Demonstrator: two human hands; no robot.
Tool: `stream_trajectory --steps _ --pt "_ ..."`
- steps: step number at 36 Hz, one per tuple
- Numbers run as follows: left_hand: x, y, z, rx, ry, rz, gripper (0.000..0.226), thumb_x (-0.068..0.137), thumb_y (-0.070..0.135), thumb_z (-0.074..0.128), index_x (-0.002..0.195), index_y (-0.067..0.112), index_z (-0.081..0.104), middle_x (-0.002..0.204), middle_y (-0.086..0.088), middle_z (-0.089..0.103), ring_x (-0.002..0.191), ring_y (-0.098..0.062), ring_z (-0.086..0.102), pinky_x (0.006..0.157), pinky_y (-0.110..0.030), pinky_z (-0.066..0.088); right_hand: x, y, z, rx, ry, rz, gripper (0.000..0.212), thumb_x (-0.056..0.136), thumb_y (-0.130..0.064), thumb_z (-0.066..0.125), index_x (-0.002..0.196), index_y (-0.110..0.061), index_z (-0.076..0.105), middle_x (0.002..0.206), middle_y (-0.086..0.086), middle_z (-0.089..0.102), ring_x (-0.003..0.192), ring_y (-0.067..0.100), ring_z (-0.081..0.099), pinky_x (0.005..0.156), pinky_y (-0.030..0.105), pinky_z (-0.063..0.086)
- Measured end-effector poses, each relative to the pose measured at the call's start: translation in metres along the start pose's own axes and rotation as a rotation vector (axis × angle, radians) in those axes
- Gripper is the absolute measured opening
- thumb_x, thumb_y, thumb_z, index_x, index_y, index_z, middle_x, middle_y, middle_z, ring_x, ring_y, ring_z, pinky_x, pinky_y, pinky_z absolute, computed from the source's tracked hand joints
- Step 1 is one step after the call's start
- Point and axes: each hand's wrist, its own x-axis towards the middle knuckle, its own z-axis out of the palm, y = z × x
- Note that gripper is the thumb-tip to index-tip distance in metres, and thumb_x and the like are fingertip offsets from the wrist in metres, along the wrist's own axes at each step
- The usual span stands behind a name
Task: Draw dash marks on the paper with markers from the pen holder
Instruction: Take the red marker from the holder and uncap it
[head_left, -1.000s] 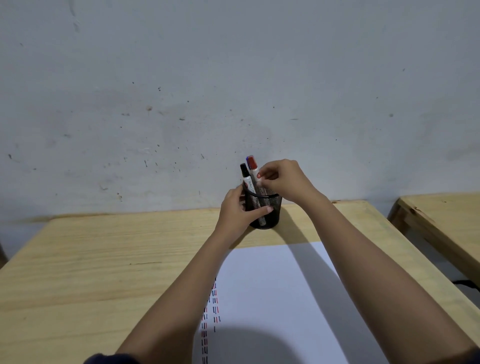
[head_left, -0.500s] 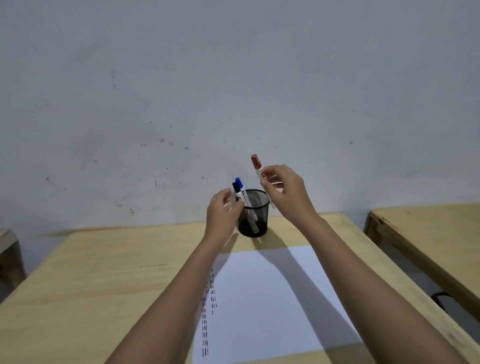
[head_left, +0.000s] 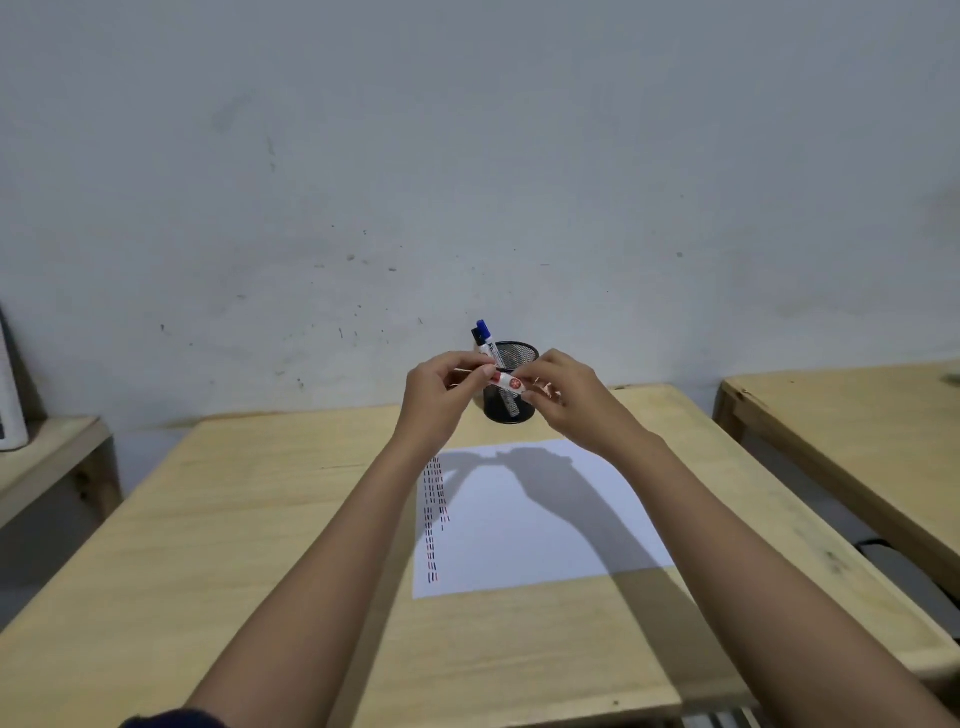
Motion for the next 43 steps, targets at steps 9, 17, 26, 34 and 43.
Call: stream_trajectory --steps 9,17,26,34,43 --pt "-0.019 -0.002 -0.014 -0.24 0.12 -0.068 0.009 0.085 0.001 0.062 0.091 0.004 0.069 0.082 -0.008 0.069 0.074 -0.005 0.069 0.078 -0.017 0.054 -0.023 0.013 -0.009 0.221 0.042 0.099 0.015 0.086 -0.019 0.064 0.101 -0.021 0.065 0.095 -0.004 0.062 0.081 0.007 0.057 0.07 0.007 0.041" --pt "-0.031 -0.015 -0.015 -0.418 0.159 -0.159 0.01 0.085 0.003 0.063 0.093 0.003 0.069 0.084 -0.009 0.071 0.073 -0.007 0.071 0.076 -0.015 0.055 -0.036 0.008 0.008 0.938 0.232 0.315 0.011 0.081 -0.001 0.067 0.089 -0.009 0.068 0.07 -0.002 0.067 0.065 0.009 0.064 0.066 0.017 0.052" --pt "-0.043 -0.025 -0.008 -0.274 0.078 -0.156 0.011 0.08 0.002 0.069 0.087 0.009 0.072 0.073 0.005 0.074 0.071 -0.006 0.069 0.075 -0.015 0.053 -0.036 -0.009 0.044 1.563 0.304 0.548 0.005 0.089 -0.005 0.058 0.087 -0.009 0.061 0.069 -0.002 0.063 0.062 0.004 0.063 0.063 0.011 0.053" --pt "-0.043 -0.027 -0.016 -0.082 0.005 -0.118 0.013 0.08 0.006 0.07 0.081 0.018 0.073 0.071 0.01 0.072 0.068 -0.007 0.067 0.079 -0.021 0.054 -0.03 -0.012 0.062 1.422 0.227 0.494 0.013 0.093 -0.007 0.052 0.084 -0.002 0.061 0.06 -0.003 0.067 0.06 0.004 0.064 0.065 0.011 0.053" --pt "-0.043 -0.038 -0.023 -0.109 -0.004 -0.193 0.017 0.086 0.004 0.062 0.099 -0.006 0.069 0.059 0.007 0.07 0.056 -0.001 0.063 0.068 -0.013 0.054 -0.029 -0.009 0.07 1.354 0.183 0.348 0.01 0.093 -0.002 0.048 0.093 0.0 0.058 0.068 -0.002 0.071 0.062 0.006 0.062 0.066 0.012 0.052"
